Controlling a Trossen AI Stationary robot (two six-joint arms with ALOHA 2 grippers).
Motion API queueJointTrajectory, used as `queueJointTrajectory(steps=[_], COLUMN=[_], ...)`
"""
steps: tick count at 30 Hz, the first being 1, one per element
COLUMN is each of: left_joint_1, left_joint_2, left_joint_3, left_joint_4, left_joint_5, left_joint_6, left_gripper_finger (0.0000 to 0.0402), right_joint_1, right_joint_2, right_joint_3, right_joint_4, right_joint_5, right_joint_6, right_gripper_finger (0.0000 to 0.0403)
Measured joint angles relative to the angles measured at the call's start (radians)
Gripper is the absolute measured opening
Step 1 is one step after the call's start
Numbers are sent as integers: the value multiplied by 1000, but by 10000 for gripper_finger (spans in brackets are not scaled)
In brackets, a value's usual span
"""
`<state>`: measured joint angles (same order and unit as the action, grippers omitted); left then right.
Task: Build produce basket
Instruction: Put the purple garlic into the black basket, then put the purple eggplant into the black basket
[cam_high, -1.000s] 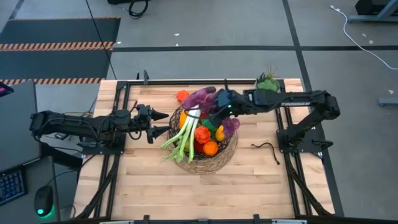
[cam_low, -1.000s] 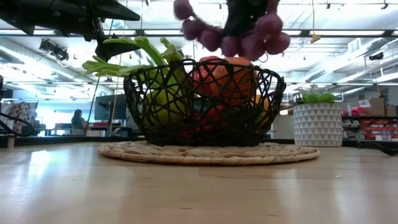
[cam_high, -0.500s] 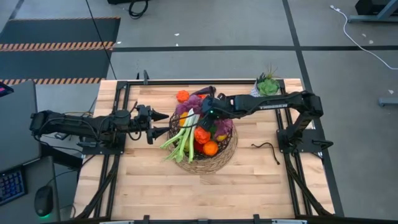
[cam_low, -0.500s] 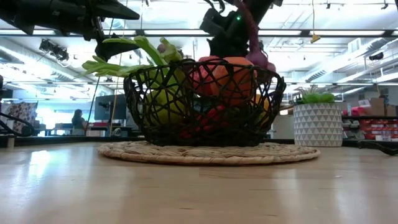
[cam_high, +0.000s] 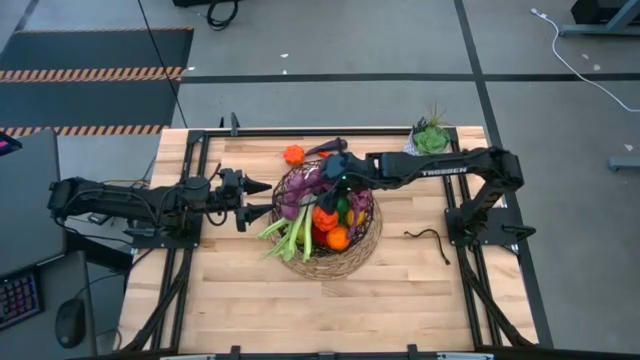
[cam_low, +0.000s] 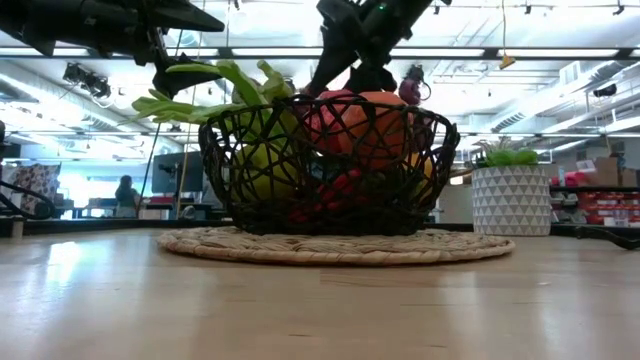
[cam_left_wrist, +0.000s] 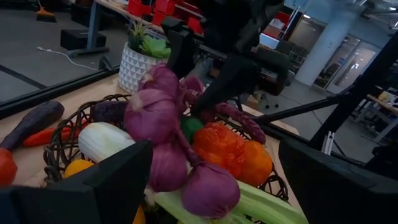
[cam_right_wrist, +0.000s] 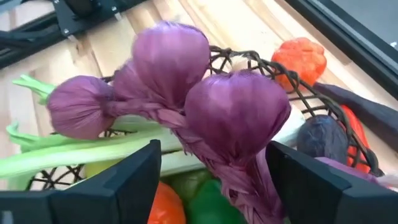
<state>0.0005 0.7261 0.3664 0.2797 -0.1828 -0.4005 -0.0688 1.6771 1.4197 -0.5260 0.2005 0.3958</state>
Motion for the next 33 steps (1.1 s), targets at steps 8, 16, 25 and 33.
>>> queueJointTrajectory(steps=[8,16,25,33], left_joint_1=[-4,-6,-29,-43], left_joint_2=[0,26,129,149], left_joint_3=[0,0,2,1], left_joint_4=[-2,-16,-22,161], left_joint_5=[0,0,-24,-142], left_joint_6=[-7,-8,-8,125], left_gripper_finger=[355,355,355,355], right_joint_1=[1,1,-5,-34], right_joint_2=[-38,-151,-240,-239], right_joint_3=[0,0,0,0], right_joint_4=[-25,-96,-283,-136], right_joint_5=[-38,-28,145,101], right_joint_6=[30,31,-52,-222], right_gripper_finger=[291,284,284,284])
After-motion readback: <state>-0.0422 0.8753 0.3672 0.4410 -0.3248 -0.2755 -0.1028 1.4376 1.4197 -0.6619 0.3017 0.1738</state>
